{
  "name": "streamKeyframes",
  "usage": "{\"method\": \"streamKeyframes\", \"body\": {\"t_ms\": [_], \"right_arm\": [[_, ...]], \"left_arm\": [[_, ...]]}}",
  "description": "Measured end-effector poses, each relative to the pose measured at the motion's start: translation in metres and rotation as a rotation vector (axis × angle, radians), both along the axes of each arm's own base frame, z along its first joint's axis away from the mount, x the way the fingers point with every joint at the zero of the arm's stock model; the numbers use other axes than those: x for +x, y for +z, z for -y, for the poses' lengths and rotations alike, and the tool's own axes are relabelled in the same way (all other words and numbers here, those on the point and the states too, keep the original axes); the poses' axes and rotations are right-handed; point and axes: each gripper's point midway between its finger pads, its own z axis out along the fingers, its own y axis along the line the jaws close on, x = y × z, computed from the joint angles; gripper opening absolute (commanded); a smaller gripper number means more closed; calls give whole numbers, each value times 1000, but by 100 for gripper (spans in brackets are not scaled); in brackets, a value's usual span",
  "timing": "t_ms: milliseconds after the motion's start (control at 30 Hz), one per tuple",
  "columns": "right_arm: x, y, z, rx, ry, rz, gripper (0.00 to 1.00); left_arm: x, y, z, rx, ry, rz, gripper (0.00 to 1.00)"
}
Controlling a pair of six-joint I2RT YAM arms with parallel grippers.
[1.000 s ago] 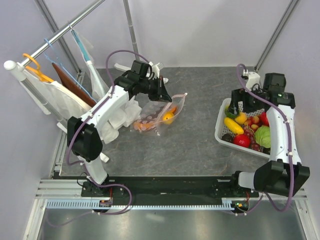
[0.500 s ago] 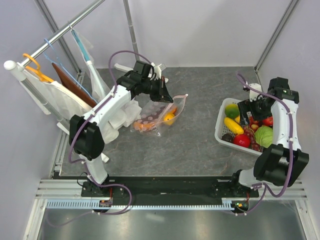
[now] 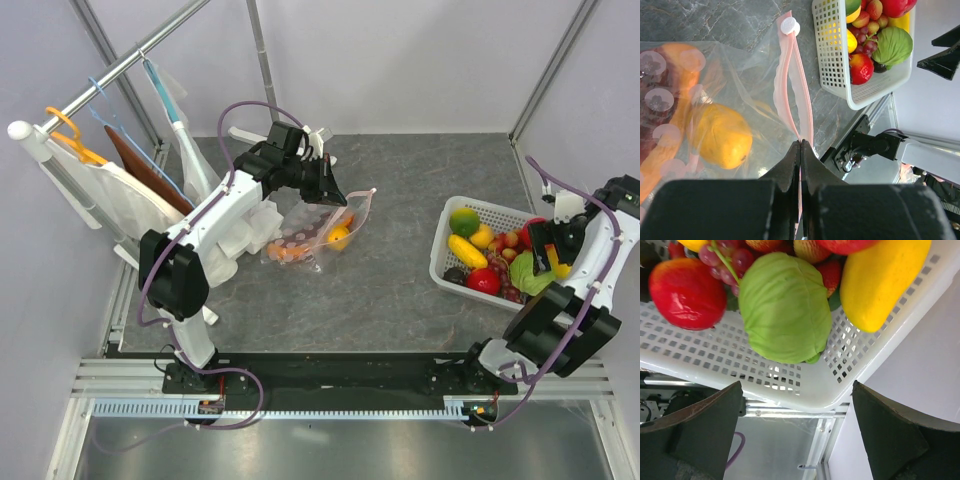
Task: Place the food in the zip-top bag and seal the zipper
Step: Pick up the fake vegetable from the bin.
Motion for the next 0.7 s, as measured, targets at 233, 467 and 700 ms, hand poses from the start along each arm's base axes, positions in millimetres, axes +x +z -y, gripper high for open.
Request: {"method": "streamKeyframes", "body": {"t_ms": [233, 467, 700], "right_arm": [[-5, -25, 4, 43, -6, -70, 98], [-1, -48, 2, 98, -2, -94, 98], [6, -65, -1, 135, 4, -87, 98]], "left_arm": [[0, 0, 0, 0, 0, 0, 2], [0, 0, 0, 0, -1, 1, 2], [0, -1, 0, 3, -4, 2, 2]]}}
